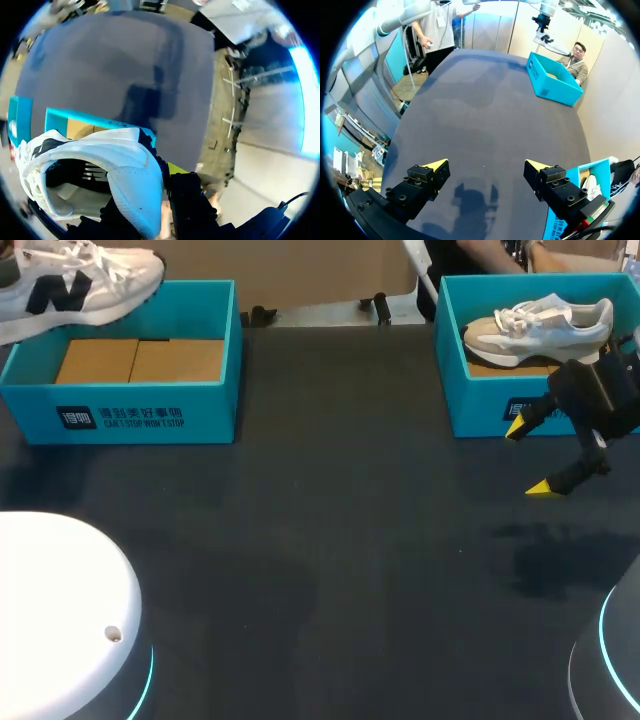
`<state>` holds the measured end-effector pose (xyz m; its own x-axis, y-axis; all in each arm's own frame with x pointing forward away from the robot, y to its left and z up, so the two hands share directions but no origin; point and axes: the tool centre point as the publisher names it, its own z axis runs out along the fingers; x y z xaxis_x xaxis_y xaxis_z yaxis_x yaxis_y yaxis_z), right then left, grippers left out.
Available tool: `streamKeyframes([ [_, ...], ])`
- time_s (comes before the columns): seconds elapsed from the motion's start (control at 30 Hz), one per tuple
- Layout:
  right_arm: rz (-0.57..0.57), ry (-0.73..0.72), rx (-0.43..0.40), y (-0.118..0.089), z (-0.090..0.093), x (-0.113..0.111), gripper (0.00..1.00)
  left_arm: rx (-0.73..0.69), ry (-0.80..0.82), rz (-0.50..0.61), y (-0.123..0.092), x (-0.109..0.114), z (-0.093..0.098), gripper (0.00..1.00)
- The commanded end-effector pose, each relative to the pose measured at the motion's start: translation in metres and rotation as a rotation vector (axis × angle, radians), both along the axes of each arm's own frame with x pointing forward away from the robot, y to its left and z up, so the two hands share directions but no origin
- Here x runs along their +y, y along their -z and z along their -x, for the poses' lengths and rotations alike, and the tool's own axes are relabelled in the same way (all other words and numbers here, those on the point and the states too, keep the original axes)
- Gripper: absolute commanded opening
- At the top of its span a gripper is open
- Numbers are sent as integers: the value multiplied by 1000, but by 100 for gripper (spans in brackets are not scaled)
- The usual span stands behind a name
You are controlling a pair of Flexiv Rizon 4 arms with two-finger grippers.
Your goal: Take the shoe out of the shoebox, open the shoe tongue, remove and reinsert the insole, then place the shoe into the shoebox
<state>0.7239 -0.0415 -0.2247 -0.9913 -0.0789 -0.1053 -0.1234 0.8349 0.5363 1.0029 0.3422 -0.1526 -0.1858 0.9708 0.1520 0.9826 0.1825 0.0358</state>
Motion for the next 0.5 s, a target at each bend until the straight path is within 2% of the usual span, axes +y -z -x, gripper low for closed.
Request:
streamKeyframes([
  [0.03,2,1,1,1,0,1,100,32,115,20,-3,5,-3,0],
  [0.37,2,1,1,1,0,1,100,32,115,20,-3,5,-3,0],
  [0.5,2,1,1,1,0,1,100,11,131,17,-1,-1,-11,0],
])
